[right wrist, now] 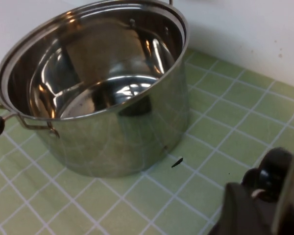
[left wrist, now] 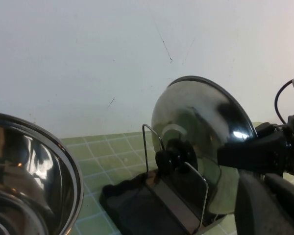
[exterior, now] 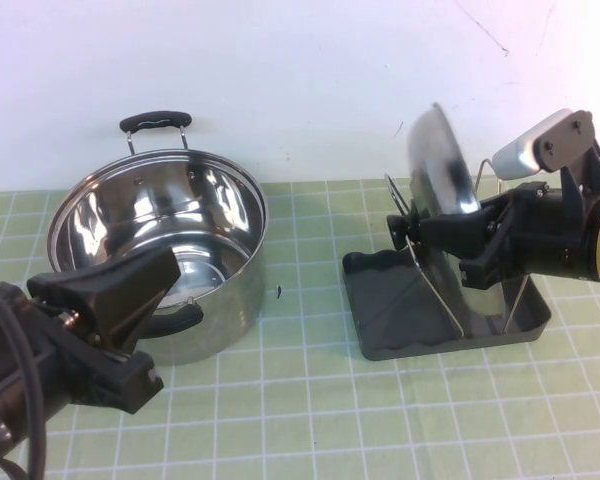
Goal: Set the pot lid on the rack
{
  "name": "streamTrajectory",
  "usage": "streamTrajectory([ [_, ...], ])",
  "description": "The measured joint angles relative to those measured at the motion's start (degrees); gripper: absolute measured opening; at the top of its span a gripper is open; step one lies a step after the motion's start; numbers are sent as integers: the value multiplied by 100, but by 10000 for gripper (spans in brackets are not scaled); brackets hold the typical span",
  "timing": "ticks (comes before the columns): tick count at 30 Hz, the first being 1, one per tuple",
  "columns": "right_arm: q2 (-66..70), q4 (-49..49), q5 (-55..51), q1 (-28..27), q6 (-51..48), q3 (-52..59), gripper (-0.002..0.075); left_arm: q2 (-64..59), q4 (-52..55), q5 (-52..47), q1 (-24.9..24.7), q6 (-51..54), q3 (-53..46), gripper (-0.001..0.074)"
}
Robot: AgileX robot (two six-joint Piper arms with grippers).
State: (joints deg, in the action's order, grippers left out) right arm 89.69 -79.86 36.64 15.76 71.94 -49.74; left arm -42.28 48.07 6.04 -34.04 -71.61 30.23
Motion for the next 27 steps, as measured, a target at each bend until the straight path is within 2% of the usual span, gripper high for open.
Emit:
streamTrajectory([
  [5,0,-27,-165,0,0,0,455,0,12,0,0,-21,-9,-1],
  [8,0,-50,-318,-12,16,0,555,0,146,0,0,-24,-9,-1],
  [13,-229,-140,-413,-212,41,0,589,0,539,0,0,-45,-9,-1],
  [21,-1050,-433,-622,-388,51,0,591,0,999,0,0,-69,-9,-1],
  [27,-1997,-1683,-1258,-388,638,0,568,8,1440,-506,0,-115,-9,-1],
])
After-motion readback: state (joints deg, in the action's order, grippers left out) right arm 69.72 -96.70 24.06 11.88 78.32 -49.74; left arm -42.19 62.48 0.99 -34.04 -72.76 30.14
